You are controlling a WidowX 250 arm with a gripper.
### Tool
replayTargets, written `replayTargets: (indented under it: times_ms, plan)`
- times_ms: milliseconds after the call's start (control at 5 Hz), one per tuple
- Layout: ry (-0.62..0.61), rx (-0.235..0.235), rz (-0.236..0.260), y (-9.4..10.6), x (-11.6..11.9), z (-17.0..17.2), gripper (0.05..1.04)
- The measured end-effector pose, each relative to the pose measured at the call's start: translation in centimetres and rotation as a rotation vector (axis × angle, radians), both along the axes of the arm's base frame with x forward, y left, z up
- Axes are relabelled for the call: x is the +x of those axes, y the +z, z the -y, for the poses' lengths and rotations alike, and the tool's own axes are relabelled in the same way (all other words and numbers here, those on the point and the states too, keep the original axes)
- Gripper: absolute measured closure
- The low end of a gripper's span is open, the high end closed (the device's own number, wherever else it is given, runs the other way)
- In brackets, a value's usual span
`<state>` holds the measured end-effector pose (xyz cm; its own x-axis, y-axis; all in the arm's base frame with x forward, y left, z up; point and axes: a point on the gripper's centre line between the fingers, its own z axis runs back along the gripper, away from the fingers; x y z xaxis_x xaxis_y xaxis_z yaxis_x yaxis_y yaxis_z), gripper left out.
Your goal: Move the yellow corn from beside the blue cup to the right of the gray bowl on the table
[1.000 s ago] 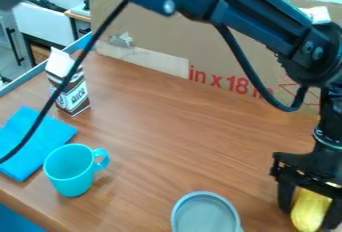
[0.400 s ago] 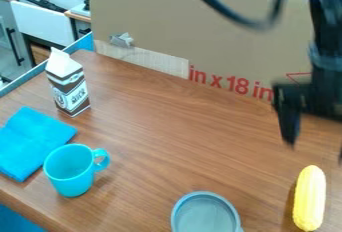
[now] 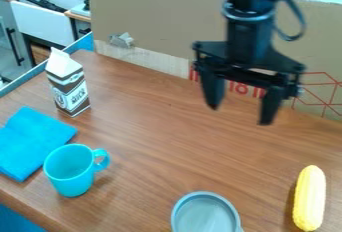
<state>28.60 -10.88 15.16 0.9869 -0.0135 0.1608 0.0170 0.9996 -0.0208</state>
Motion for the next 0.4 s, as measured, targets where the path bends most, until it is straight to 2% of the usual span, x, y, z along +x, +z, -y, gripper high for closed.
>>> replayTargets:
  times_ms: [200,400]
  plan:
    - [0.031,0.071,-0.063,-0.3,-1.7,-2.9,0.083]
    - [0.076,0.075,-0.153,-1.3,-4.1,-6.0,0.083]
